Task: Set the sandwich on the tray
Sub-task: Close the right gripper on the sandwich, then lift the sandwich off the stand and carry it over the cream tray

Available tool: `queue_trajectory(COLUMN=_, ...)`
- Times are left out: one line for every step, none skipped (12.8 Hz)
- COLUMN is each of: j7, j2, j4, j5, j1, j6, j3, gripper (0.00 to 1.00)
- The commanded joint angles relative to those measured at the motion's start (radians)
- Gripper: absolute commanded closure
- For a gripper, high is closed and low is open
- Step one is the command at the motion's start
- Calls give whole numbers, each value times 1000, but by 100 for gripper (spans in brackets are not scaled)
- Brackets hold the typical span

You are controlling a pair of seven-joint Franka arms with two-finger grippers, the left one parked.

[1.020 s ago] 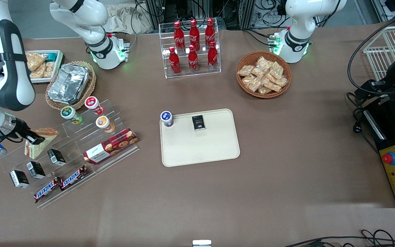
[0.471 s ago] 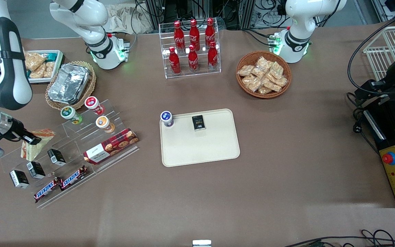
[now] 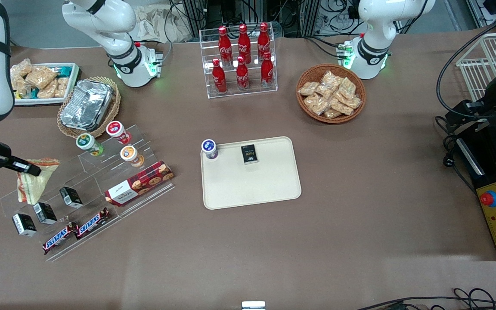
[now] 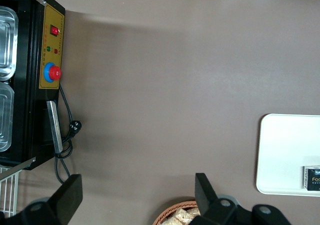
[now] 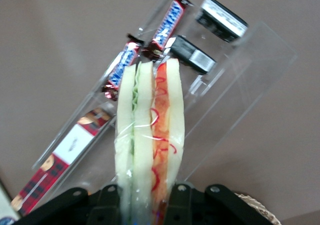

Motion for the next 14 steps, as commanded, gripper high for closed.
queue_trajectory(j7=-84, j2=9, j4=87, j5=17, j1=68, j6=-105, j3=-3, gripper=100)
queue_trajectory(j7=-127, j2=11, j4=114, j5=14, j1=93, j6=-136, j3=-3, gripper=100)
queue_trajectory(j7=-203, j2=9, j4=122, j5=15, j1=107, j6=-167, j3=-5, gripper=100)
queue_trajectory(j7=-247, j2=5, j4=122, j5=17, j1=119, j6=-178, j3=-2, gripper=100)
queue_trajectory(j7=-271, j2=3, j4=127, j5=17, j1=139, j6=-176, j3=-2, gripper=100)
queue_trajectory(j7=-322, j2=6, j4=147, j5=14, j1=174, j6=-181, j3=-3, gripper=100)
queue_trajectory(j7=-379, j2=6, j4=154, j5=17, j1=212, j6=-191, j3=-5, gripper=100)
queue_trajectory(j7=-387, j2=6, j4=154, j5=18, j1=237, j6=-202, j3=-3, gripper=100)
queue_trajectory(j7=-393, j2=11, j4=154, j5=18, j1=271, j6=-199, j3=-3, gripper=100)
queue_trajectory(j7=-393, j2=14, j4=154, j5=21, j1=314, j6=-195, j3=-3, gripper=100)
queue_trajectory(j7=-393, j2=15, j4=154, j5=30, j1=363, j6=-185, j3=-3, gripper=100)
queue_trajectory(j7=-394, j2=21, j4=154, j5=38, j1=409, j6=-161, j3=-3, gripper=100)
queue_trajectory(j7=-411, j2=31, j4=154, j5=37, j1=461, j6=-114, j3=-3, gripper=100)
queue_trajectory(j7=-452, j2=50, j4=154, j5=41, j1=514, j6=-89, j3=-5, gripper=100)
